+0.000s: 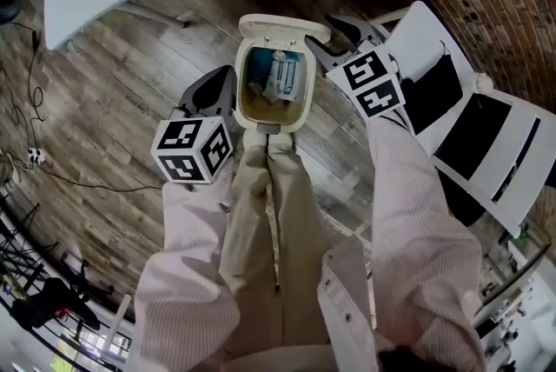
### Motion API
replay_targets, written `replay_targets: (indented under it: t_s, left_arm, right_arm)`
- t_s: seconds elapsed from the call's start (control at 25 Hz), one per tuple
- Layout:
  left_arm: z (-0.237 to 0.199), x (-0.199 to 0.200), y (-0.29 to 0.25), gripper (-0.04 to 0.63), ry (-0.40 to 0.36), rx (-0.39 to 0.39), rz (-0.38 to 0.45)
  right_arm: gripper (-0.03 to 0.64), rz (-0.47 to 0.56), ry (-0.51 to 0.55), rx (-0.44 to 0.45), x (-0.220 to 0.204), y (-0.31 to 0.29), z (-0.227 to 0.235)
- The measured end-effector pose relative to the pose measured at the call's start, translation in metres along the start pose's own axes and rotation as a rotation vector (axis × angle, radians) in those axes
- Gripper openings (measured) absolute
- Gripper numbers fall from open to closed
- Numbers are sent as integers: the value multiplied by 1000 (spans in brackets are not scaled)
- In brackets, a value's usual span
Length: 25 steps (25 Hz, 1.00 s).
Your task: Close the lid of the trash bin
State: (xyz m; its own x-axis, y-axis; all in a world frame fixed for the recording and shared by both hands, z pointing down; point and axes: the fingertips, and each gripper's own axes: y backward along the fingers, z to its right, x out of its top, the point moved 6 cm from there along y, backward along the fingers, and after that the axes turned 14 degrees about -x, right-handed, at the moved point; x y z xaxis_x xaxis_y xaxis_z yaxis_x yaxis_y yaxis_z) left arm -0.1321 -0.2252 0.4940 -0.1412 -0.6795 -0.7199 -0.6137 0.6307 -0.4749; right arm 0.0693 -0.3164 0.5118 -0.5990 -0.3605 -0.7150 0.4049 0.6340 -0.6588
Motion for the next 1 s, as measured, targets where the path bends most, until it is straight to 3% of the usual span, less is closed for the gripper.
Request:
replay_targets:
  t_s: [1.0]
  left_arm:
    - [24, -40, 20, -6, 56, 34, 31]
  right_arm:
    - [209, 22, 101, 33, -15, 8, -30]
